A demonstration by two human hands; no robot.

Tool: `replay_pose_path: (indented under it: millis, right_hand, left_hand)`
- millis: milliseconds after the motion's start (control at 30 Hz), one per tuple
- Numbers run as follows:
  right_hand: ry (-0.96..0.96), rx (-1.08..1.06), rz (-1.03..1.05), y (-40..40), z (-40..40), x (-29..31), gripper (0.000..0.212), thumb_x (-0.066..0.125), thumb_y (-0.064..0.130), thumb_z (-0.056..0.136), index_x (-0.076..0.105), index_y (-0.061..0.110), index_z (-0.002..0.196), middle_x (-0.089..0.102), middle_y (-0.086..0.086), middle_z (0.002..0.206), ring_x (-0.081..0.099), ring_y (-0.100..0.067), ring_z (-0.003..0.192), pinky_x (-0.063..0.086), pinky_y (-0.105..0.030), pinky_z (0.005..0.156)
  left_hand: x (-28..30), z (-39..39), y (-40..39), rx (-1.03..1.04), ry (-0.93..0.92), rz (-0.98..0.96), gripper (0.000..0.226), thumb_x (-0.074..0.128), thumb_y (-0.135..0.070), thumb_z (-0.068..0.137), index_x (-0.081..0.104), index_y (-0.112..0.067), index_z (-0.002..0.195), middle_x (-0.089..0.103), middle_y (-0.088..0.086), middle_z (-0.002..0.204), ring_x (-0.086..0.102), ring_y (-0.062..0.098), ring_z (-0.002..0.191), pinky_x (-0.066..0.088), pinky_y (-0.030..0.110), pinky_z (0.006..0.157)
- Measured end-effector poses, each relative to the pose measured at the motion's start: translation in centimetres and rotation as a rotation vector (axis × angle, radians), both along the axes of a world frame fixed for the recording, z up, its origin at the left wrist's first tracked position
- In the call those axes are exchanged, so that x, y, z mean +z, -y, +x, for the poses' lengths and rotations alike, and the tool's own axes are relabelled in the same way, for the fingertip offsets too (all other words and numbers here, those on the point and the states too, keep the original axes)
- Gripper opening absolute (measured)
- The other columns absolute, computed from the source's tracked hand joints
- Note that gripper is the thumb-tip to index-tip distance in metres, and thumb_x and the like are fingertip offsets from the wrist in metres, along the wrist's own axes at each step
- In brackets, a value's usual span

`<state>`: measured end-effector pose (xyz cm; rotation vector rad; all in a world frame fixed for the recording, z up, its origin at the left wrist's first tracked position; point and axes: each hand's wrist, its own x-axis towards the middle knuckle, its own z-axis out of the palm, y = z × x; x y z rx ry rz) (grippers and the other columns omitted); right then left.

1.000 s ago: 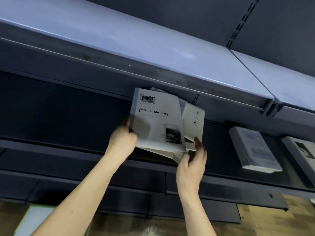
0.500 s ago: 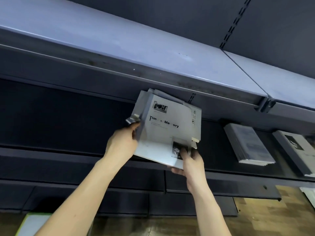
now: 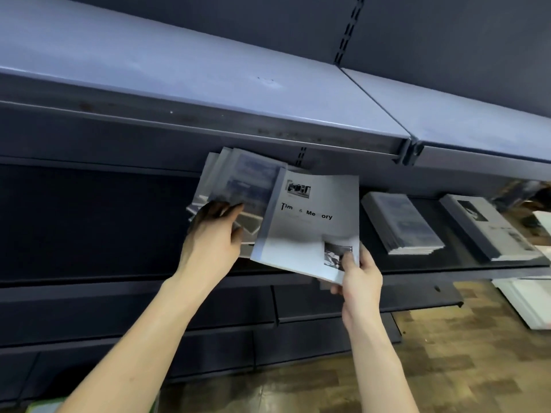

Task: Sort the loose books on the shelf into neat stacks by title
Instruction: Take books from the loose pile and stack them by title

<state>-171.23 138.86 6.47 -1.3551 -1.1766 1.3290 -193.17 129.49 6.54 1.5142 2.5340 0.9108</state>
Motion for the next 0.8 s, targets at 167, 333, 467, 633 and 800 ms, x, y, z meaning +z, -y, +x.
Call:
replay_pose_path:
  millis: [167, 333, 467, 633, 800]
  right_hand:
    - [-0.012, -0.056, 0.001, -0.7, 4.0, -0.1, 0.033, 0.049, 0.009, 0.102, 0.063, 0.028, 0.124, 0.071, 0.007, 0.085, 0.056, -0.007, 0.052, 0.039, -0.025, 0.038]
    - [-0.039, -0.121, -0.020, -1.5, 8.8, -0.3, 0.033, 0.048, 0.009, 0.101, 0.066, 0.029, 0.121, 0.073, 0.011, 0.084, 0.055, -0.012, 0.063, 0.037, -0.025, 0.037]
    - [-0.050, -0.182, -0.018, -2.1, 13.2, -0.4, 0.032, 0.047, 0.007, 0.101, 0.068, 0.026, 0.117, 0.073, 0.008, 0.088, 0.055, -0.010, 0.060, 0.036, -0.024, 0.037]
    - [-0.086, -0.224, -0.035, -3.1, 18.8, -0.3, 0.033, 0.048, 0.009, 0.101, 0.067, 0.029, 0.119, 0.075, 0.006, 0.098, 0.060, -0.007, 0.061, 0.038, -0.023, 0.037]
    - [-0.100, -0.258, -0.022, -4.3, 24.2, -0.4, 0.034, 0.048, 0.010, 0.101, 0.066, 0.027, 0.124, 0.074, 0.003, 0.103, 0.062, -0.002, 0.059, 0.039, -0.022, 0.037]
  left_hand:
    - [0.5, 3.4, -2.7, -0.075, -0.043, -0.003, 0.057, 0.059, -0.024, 0.093, 0.041, -0.019, 0.147, 0.044, 0.008, 0.146, 0.038, 0.029, 0.136, 0.037, 0.045, 0.110]
    - [0.9, 7.7, -5.2, -0.156, -0.063, -0.017, 0.054, 0.059, -0.025, 0.093, 0.044, -0.019, 0.144, 0.048, 0.009, 0.141, 0.040, 0.030, 0.132, 0.039, 0.045, 0.107]
    - [1.1, 12.0, -6.8, -0.209, -0.050, -0.025, 0.050, 0.057, -0.026, 0.094, 0.046, -0.024, 0.142, 0.047, 0.006, 0.141, 0.041, 0.027, 0.131, 0.039, 0.044, 0.107]
    - [1.6, 17.6, -9.0, -0.269, -0.034, -0.041, 0.051, 0.056, -0.027, 0.095, 0.043, -0.024, 0.144, 0.046, 0.003, 0.142, 0.039, 0.026, 0.131, 0.039, 0.048, 0.104]
    - [1.9, 22.9, -10.8, -0.303, -0.092, -0.023, 0.050, 0.058, -0.024, 0.094, 0.047, -0.018, 0.142, 0.049, 0.006, 0.140, 0.042, 0.027, 0.130, 0.037, 0.043, 0.107]
